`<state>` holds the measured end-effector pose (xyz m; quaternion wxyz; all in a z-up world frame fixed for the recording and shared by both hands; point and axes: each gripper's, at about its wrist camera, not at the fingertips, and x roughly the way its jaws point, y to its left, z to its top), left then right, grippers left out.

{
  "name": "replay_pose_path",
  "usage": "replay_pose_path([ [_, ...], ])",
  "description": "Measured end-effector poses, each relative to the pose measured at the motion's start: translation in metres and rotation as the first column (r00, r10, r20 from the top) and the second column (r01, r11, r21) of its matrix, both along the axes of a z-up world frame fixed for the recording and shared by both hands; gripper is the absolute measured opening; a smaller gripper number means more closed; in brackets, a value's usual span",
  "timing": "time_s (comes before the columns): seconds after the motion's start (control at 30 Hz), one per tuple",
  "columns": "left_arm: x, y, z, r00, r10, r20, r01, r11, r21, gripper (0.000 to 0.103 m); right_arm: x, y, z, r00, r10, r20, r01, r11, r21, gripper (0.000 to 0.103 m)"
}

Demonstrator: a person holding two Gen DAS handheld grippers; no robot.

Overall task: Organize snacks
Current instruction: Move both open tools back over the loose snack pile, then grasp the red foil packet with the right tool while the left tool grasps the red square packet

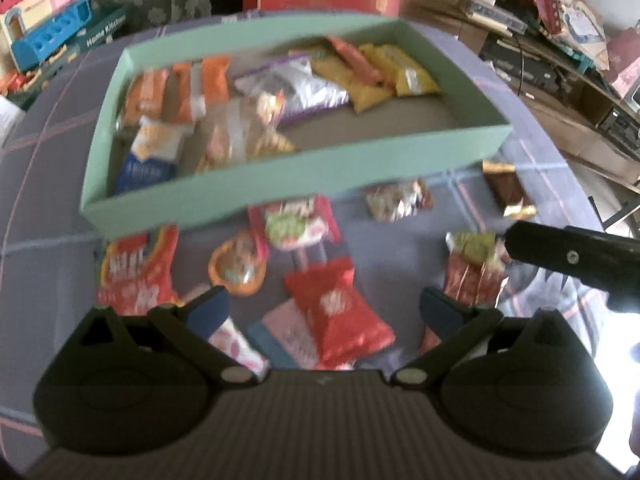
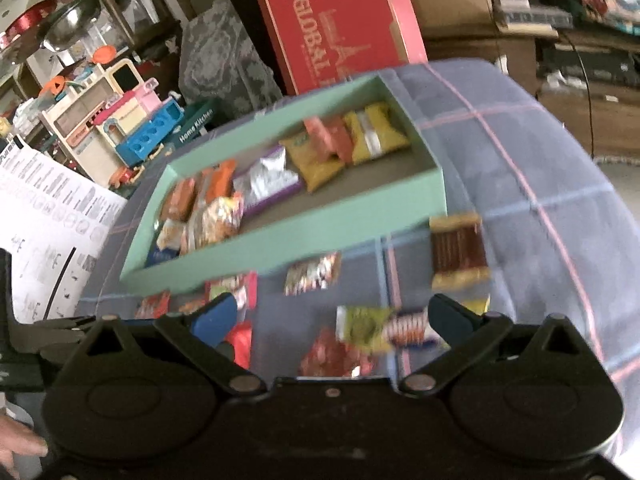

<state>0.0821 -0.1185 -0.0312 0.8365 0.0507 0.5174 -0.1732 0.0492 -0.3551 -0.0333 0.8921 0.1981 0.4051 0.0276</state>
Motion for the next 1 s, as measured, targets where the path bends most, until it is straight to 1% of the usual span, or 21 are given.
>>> replay_pose_path([
  [0.03,-0.001,0.001,-0.003,1.0,0.002,-0.005,-0.002,1.0,0.006,0.103,-0.004,0.001,-0.003,1.0,0.005,-0.008,-0.005,1.0,0.004,0.097],
  [0.1,-0.005,0.006,-0.009,1.0,0.007,-0.015,-0.007,1.0,0.019,0.103,-0.011,0.004,-0.01,0.999,0.016,-0.028,-0.016,1.0,0.018,0.095],
  [0.13,-0.006,0.009,-0.012,1.0,0.014,-0.022,-0.014,1.0,0.021,0.103,-0.016,0.006,-0.013,0.999,0.018,-0.038,-0.017,1.0,0.023,0.089],
  [0.27,-0.009,0.018,-0.021,0.998,0.036,-0.053,-0.036,0.999,0.006,0.103,-0.021,0.017,-0.025,0.996,0.041,-0.074,-0.04,0.999,0.018,0.078],
  [0.33,-0.011,0.018,-0.022,0.998,0.033,-0.044,-0.033,0.999,0.007,0.103,-0.02,0.022,-0.029,0.995,0.055,-0.083,-0.054,0.998,0.017,0.066],
  [0.37,-0.011,0.018,-0.021,0.999,0.028,-0.039,-0.028,1.0,0.009,0.103,-0.019,0.025,-0.031,0.995,0.063,-0.082,-0.062,0.998,0.019,0.062],
  [0.4,-0.012,0.017,-0.021,0.999,0.024,-0.034,-0.024,1.0,0.01,0.103,-0.017,0.026,-0.032,0.994,0.072,-0.083,-0.07,0.997,0.024,0.054],
  [0.43,-0.011,0.017,-0.021,0.999,0.024,-0.03,-0.024,1.0,0.012,0.103,-0.016,0.028,-0.033,0.994,0.075,-0.084,-0.073,0.997,0.027,0.05],
  [0.5,-0.009,0.017,-0.022,0.999,0.033,-0.025,-0.033,0.999,0.023,0.103,-0.012,0.033,-0.034,0.994,0.074,-0.078,-0.073,0.997,0.019,0.046],
  [0.57,-0.007,0.019,-0.023,0.999,0.045,-0.026,-0.044,0.999,0.017,0.103,-0.01,0.036,-0.035,0.995,0.072,-0.066,-0.073,0.997,-0.009,0.039],
  [0.63,-0.005,0.02,-0.022,0.998,0.057,-0.018,-0.056,0.998,0.021,0.103,-0.008,0.037,-0.036,0.996,0.066,-0.055,-0.068,0.997,-0.035,0.022],
  [0.7,-0.002,0.019,-0.022,0.998,0.06,-0.011,-0.06,0.998,0.026,0.103,-0.007,0.035,-0.036,0.997,0.054,-0.047,-0.057,0.997,-0.059,0.021],
  [0.77,0.0,0.015,-0.022,0.999,0.053,-0.001,-0.053,0.998,0.031,0.102,-0.008,0.029,-0.038,0.998,0.039,-0.052,-0.043,0.997,-0.06,0.021],
  [0.83,0.0,0.01,-0.021,0.999,0.033,0.018,-0.034,0.999,0.033,0.089,-0.01,0.021,-0.041,0.998,0.02,-0.056,-0.022,0.999,-0.049,0.021],
  [0.9,-0.001,0.002,-0.019,0.999,0.001,0.035,-0.002,1.0,0.028,0.069,-0.013,0.013,-0.042,0.999,0.005,-0.053,-0.007,0.999,-0.036,0.021],
  [0.93,-0.002,-0.002,-0.018,0.999,-0.015,0.042,0.014,1.0,0.024,0.065,-0.015,0.011,-0.042,0.999,-0.001,-0.051,-0.002,0.999,-0.044,0.021],
  [0.97,-0.003,-0.006,-0.017,0.998,-0.032,0.049,0.03,0.999,0.024,0.056,-0.017,0.01,-0.042,0.999,-0.005,-0.051,0.003,0.999,-0.051,0.021],
  [1.0,-0.004,-0.009,-0.017,0.998,-0.048,0.051,0.047,0.999,0.023,0.052,-0.018,0.008,-0.042,0.999,-0.011,-0.052,0.008,0.999,-0.052,0.021],
])
